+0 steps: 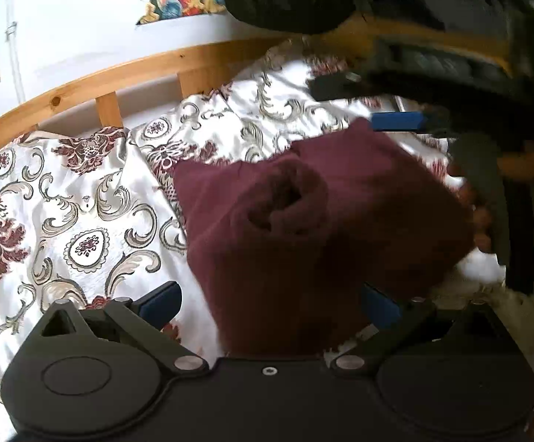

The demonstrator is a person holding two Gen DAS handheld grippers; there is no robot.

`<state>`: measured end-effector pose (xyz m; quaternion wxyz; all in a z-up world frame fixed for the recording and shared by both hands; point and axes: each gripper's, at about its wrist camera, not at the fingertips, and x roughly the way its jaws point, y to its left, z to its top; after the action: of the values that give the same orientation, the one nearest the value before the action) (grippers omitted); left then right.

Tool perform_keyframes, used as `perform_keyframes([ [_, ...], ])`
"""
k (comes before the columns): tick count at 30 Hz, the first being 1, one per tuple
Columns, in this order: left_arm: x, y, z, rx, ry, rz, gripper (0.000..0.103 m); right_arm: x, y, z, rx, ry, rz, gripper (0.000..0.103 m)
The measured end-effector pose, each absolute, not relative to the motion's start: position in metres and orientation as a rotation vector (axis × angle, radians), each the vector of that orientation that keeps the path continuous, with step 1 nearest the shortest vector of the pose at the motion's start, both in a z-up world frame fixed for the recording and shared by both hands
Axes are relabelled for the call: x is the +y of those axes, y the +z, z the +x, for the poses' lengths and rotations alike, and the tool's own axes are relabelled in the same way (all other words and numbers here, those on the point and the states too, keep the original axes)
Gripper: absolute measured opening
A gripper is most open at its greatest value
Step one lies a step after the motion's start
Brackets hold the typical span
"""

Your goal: Fold small clothes

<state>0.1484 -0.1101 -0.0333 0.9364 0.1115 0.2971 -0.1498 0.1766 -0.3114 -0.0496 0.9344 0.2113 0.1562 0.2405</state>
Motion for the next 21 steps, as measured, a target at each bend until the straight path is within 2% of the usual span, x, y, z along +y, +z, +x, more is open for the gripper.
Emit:
perform_keyframes([
  [9,-0.108,-0.037,0.155,0.624,-0.316,0.256,0.102,-0.289,-0.076,0.207,0.556,0.532,0.529,0.103],
  [11,-0.108,-0.037,0.156,0.642,-0.364,0.227,0.098,-0.288,-0.085,0.208,0.590,0.575,0.577,0.103],
  [21,-0.115,-0.040,0.162,0.648,-0.451,0.245,0.094,-0.289,-0.114,0.226,0.611,0.651,0.780,0.103],
])
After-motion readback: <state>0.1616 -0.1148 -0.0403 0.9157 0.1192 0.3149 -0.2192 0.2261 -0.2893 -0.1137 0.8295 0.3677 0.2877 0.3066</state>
